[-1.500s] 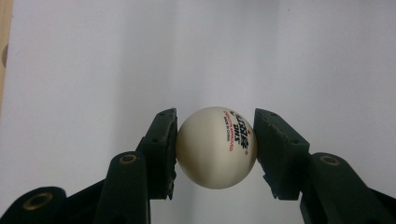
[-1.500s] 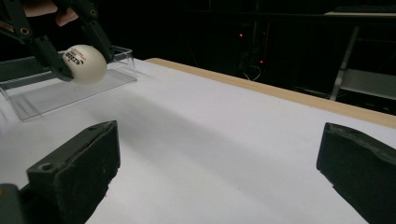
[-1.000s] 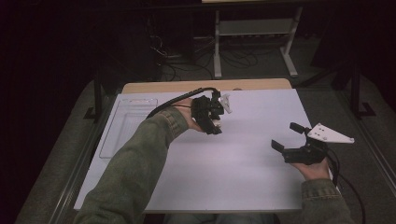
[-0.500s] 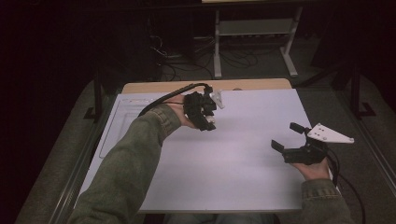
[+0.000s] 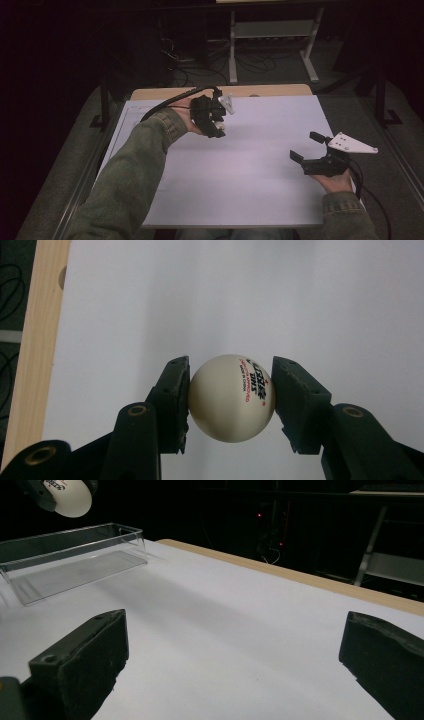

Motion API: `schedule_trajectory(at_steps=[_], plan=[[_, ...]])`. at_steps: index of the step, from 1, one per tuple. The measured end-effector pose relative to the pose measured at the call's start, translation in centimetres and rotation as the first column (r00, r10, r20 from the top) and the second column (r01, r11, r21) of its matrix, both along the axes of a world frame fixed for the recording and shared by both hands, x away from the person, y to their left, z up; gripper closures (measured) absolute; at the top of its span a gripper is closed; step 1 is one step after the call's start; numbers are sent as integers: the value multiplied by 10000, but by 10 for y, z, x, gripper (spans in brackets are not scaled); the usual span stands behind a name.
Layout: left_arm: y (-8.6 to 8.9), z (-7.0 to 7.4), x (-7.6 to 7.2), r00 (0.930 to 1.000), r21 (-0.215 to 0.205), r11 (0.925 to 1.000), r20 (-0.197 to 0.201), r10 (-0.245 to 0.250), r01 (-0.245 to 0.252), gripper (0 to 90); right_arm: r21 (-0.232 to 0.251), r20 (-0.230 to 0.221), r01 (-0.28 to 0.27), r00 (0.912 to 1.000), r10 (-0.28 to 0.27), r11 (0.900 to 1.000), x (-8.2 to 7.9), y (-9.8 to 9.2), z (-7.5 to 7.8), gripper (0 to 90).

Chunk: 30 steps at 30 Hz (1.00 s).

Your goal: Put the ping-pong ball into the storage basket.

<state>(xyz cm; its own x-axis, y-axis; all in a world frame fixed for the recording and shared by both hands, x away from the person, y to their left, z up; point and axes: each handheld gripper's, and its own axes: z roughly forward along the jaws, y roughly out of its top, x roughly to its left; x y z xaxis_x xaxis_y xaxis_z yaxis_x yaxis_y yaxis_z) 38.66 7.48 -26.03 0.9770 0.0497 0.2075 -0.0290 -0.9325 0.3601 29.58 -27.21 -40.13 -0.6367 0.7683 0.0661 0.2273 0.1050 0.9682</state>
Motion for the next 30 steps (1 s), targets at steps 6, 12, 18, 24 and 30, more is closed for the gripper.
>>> schedule_trajectory(at_steps=[6, 12, 18, 24, 30], plan=[[6, 5, -1, 10000, 93, 10000, 22, 3, -3, 516, 11, 11, -11, 10000, 11, 10000, 0, 0, 0, 0], [15, 8, 0, 9999, 166, 9998, 93, 124, -125, 516, 1, -14, -19, 10000, 19, 10000, 0, 0, 0, 0], [28, 11, 0, 9994, 252, 9992, 124, 309, -312, 516, -36, -43, -23, 10000, 23, 10000, 0, 0, -1, 0], [41, 12, 0, 9987, 424, 9978, 108, 504, -508, 515, -44, -65, -17, 10000, 16, 10000, 0, 1, -1, 0], [52, 13, -1, 9979, 584, 9962, 95, 636, -640, 516, -54, -73, -9, 10000, 9, 10000, 0, 1, -1, 0]])
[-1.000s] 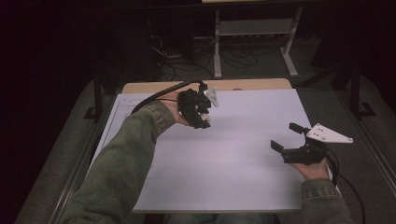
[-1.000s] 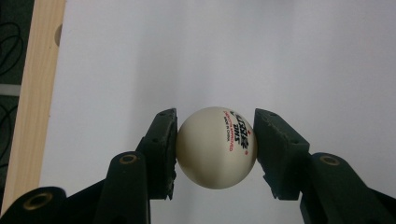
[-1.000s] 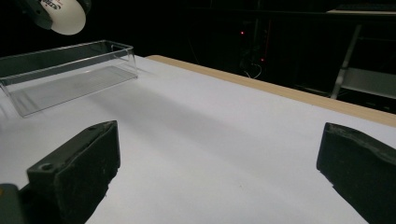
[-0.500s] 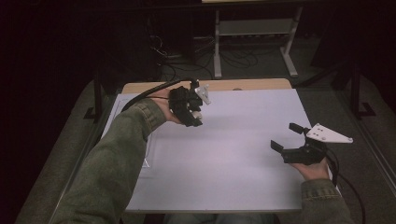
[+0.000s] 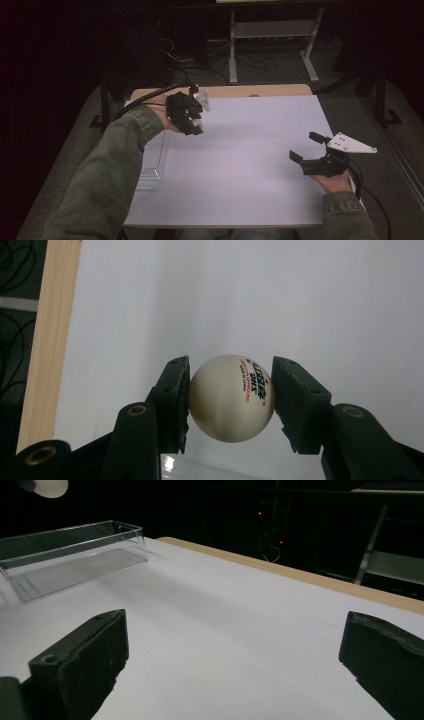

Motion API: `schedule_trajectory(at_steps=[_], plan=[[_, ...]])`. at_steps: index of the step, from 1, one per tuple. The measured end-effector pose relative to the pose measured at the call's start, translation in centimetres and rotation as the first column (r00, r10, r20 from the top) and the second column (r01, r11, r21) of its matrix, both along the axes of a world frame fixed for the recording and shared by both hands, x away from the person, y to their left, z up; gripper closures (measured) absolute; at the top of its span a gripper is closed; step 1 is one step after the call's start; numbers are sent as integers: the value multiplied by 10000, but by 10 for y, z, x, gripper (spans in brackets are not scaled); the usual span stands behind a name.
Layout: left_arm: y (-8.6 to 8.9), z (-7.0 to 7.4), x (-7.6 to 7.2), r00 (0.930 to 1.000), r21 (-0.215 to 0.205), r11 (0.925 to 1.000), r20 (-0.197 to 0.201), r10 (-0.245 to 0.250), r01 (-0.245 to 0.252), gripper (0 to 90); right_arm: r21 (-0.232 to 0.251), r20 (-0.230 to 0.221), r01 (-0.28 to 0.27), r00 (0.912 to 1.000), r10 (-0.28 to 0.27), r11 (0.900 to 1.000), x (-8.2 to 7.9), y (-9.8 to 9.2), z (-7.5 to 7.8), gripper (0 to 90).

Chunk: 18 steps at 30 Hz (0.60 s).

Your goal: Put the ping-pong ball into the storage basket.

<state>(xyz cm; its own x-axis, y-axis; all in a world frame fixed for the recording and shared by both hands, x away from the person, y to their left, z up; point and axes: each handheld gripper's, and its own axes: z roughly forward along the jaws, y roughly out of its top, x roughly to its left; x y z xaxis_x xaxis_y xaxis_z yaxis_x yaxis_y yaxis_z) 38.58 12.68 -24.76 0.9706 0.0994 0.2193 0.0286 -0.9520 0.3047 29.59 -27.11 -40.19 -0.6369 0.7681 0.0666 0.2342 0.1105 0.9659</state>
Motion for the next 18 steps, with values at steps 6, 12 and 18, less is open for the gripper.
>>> schedule_trajectory(at_steps=[6, 12, 18], plan=[[11, -3, 0, 9999, 343, 9994, -149, 83, -78, 516, -22, 0, -3, 10000, 3, 10000, 0, 0, 0, 0], [22, 1, -1, 9997, 451, 9987, -86, 223, -219, 516, -30, 1, -2, 10000, 2, 10000, 0, 0, 0, 0], [31, 5, -2, 9994, 694, 9971, -108, 336, -328, 516, -42, 6, 0, 10000, 0, 10000, 0, 1, 0, 0]])
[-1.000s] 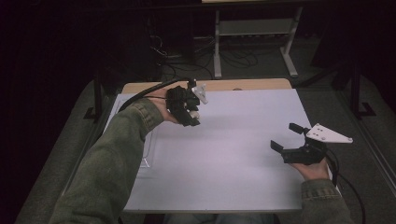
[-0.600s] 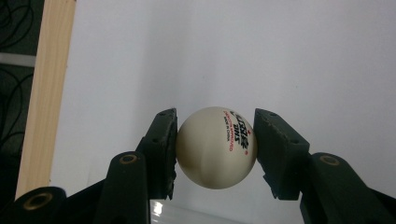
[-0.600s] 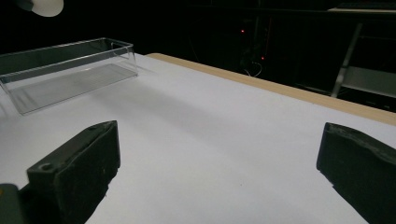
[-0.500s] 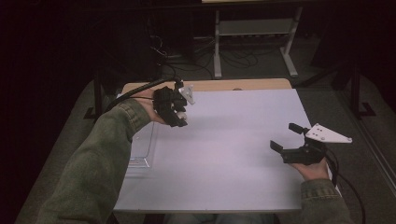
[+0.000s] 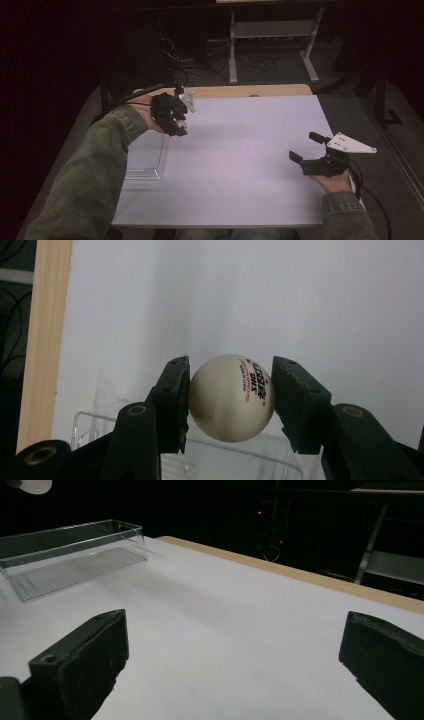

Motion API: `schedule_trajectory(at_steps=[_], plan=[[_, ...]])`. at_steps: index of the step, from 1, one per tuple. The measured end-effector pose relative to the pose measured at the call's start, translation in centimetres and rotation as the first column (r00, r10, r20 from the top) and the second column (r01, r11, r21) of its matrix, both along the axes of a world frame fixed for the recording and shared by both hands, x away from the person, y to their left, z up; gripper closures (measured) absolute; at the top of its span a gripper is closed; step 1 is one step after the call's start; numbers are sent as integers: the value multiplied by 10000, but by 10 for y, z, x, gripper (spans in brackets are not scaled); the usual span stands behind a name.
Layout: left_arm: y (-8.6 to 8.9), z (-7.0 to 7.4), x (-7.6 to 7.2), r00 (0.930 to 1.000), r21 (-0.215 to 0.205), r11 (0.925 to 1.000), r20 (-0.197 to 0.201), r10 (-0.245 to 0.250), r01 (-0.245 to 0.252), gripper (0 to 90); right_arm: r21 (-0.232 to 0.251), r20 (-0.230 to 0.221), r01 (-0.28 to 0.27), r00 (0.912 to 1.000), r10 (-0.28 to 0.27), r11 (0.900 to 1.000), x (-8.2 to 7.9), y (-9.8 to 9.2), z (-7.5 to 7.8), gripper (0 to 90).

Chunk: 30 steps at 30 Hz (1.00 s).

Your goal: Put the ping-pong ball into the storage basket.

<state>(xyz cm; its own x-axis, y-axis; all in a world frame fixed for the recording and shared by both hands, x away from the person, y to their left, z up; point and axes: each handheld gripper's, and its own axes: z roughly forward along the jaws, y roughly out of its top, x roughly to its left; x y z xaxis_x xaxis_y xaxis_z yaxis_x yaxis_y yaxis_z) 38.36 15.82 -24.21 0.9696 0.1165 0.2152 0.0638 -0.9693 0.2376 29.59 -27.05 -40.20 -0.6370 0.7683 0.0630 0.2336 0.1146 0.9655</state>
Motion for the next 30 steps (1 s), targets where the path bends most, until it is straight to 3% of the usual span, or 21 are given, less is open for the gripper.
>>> schedule_trajectory(at_steps=[5, 8, 23, 26, 30], plan=[[7, 1, -1, 9999, 97, 9999, -47, 94, -94, 516, -13, 9, 18, 10000, -18, 10000, 0, 0, 0, 0], [12, 0, -2, 9997, 361, 9992, -154, 166, -160, 516, -14, 42, 40, 10000, -40, 10000, 0, -1, 0, 0], [43, 4, -5, 9976, 478, 9966, -142, 673, -666, 515, -47, 8, 16, 10000, -16, 10000, 0, 1, 0, 0], [50, 6, -6, 9964, 303, 9960, -90, 843, -840, 515, -70, 8, 36, 10000, -36, 10000, 0, 1, 0, 0], [56, 3, -7, 9958, 493, 9947, -113, 909, -902, 515, -51, 43, 44, 10000, -44, 10000, -1, 1, 0, 0]])
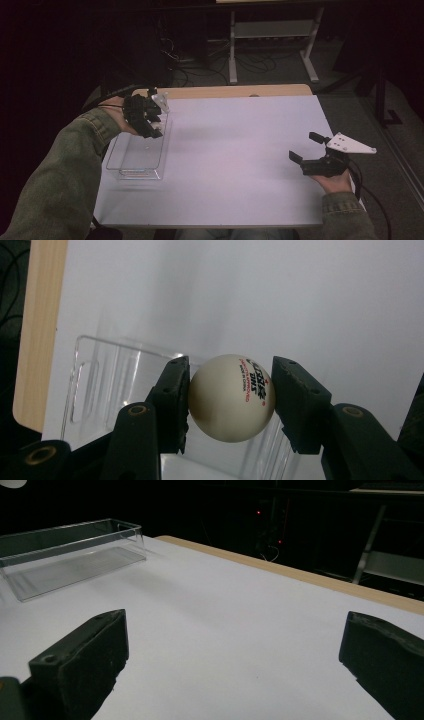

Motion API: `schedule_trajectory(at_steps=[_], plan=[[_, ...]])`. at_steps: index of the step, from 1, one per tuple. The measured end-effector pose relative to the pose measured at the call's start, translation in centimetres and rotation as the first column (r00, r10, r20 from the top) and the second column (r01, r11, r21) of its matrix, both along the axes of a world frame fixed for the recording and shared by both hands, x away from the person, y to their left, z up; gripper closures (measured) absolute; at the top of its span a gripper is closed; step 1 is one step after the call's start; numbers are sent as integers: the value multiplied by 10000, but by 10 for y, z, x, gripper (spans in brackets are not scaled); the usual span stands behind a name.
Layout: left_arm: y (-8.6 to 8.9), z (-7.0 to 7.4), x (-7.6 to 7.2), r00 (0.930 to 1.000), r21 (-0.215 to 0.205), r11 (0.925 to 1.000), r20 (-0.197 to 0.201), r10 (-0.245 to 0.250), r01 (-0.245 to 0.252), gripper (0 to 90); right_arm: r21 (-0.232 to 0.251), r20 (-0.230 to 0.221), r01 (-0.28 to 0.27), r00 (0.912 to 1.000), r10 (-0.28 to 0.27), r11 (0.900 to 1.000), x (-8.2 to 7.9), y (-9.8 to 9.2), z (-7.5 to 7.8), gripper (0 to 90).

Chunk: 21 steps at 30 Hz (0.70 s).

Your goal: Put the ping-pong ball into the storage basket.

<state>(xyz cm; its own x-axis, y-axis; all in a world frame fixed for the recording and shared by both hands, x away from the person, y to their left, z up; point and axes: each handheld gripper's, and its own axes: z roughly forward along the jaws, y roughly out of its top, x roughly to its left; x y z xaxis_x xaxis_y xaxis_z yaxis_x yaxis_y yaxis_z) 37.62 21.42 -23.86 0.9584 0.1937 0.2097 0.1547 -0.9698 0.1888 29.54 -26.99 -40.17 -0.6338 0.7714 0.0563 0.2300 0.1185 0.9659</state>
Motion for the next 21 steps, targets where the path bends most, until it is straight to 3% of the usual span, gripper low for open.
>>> schedule_trajectory(at_steps=[21], plan=[[20, -8, -1, 9989, 434, 9990, -468, 72, -52, 516, 2, -22, -8, 10000, 8, 10000, 0, 0, 0, 0]])
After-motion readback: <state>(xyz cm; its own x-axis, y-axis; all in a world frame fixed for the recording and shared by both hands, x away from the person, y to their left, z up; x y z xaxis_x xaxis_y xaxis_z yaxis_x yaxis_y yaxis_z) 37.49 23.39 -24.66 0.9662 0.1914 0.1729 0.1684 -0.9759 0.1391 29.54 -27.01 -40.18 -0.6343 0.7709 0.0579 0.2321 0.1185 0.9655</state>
